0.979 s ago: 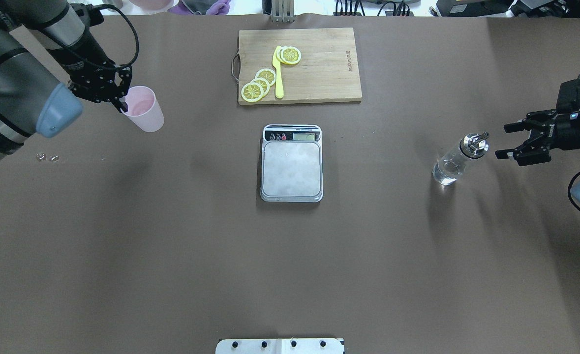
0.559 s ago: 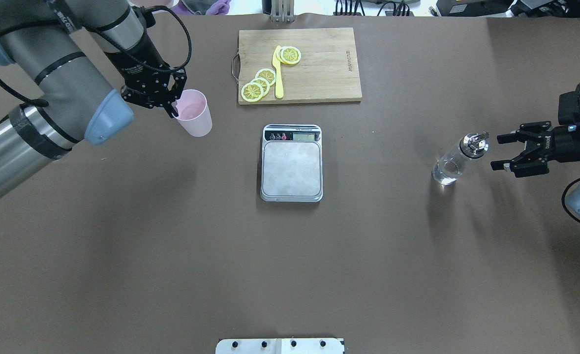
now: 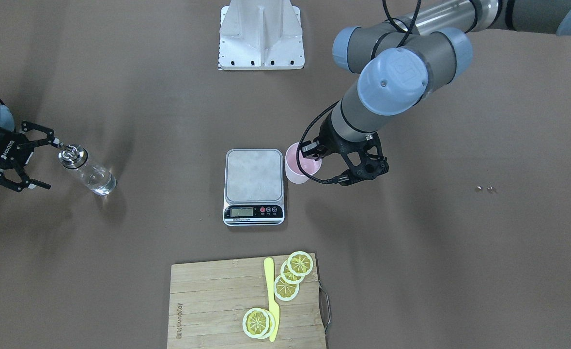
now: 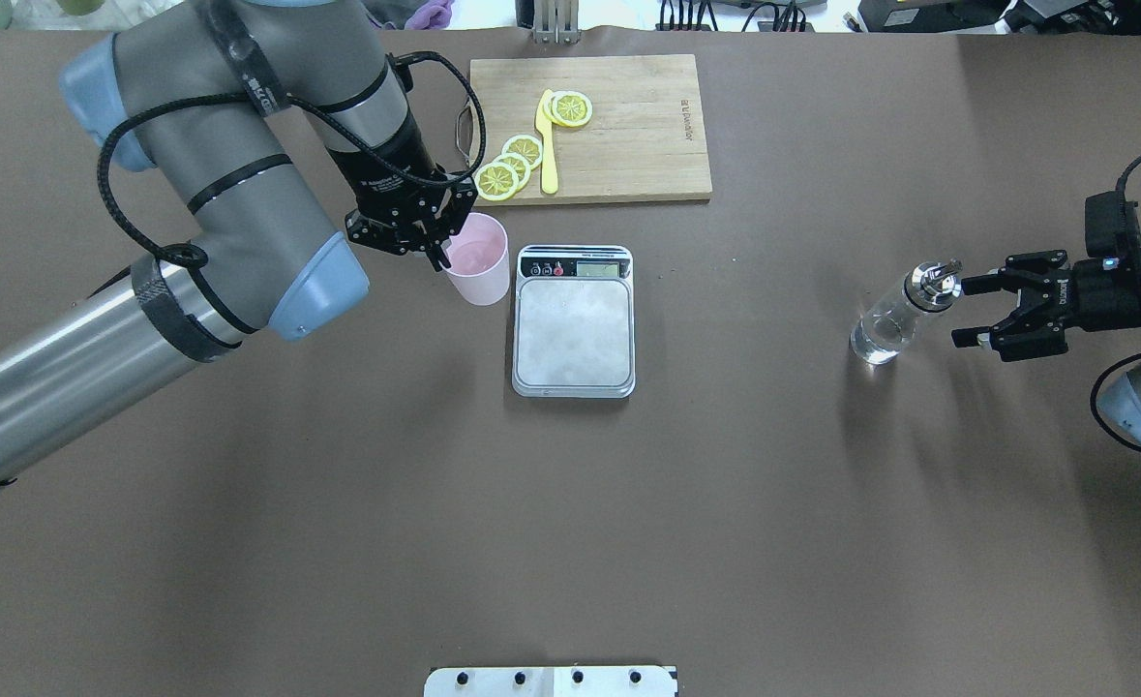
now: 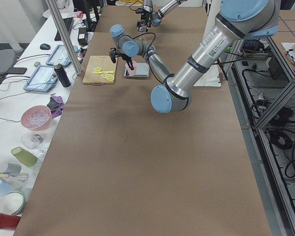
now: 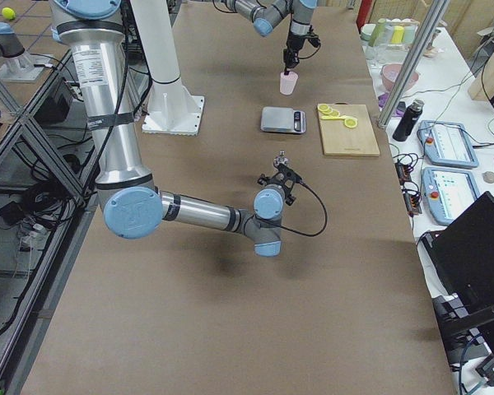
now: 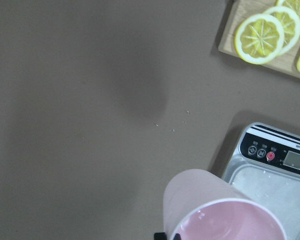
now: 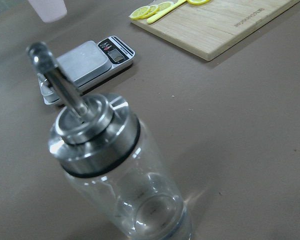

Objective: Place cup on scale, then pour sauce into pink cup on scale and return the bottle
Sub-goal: 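Carry the pink cup to the scale while the right gripper reaches the bottle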

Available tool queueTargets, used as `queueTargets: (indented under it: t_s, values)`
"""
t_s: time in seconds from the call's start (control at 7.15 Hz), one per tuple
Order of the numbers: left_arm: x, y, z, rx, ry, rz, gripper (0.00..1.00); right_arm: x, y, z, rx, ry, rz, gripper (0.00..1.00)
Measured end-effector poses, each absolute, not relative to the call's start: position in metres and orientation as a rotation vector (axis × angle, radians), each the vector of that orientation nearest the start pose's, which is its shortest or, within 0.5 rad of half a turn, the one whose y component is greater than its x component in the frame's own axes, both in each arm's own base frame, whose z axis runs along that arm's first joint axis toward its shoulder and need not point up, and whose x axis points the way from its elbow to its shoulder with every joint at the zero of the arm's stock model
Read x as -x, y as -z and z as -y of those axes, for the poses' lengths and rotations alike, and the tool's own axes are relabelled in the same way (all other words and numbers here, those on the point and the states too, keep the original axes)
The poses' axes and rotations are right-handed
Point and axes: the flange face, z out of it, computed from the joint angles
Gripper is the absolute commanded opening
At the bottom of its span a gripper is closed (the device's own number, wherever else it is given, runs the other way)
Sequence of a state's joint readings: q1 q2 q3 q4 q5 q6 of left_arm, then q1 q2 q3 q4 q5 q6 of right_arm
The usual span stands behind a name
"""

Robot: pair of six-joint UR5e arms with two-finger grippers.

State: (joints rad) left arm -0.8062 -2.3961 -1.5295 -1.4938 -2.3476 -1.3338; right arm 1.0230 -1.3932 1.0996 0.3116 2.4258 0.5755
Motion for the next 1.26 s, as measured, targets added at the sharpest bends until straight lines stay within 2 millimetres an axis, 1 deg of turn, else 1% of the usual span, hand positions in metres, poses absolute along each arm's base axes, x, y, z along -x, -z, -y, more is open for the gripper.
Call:
queueTargets:
  t_s: [0.28, 0.42, 0.7, 1.26]
  values:
    - [-0.479, -0.135, 0.57, 0.311, 0.31, -0.951, 0.0, 0.225, -0.592, 0.468, -0.898, 0.643, 1.352, 1.0]
    - [-0.493, -0.127, 0.571, 0.3, 0.334, -0.953, 0.0, 0.229, -0.592, 0.468, -0.897, 0.636, 1.354, 1.0]
    - [-0.513, -0.113, 0.57, 0.305, 0.355, -0.952, 0.0, 0.239, -0.59, 0.463, -0.892, 0.618, 1.373, 1.0]
    - [-0.54, -0.11, 0.553, 0.312, 0.355, -0.933, 0.0, 0.259, -0.587, 0.453, -0.896, 0.592, 1.408, 1.0]
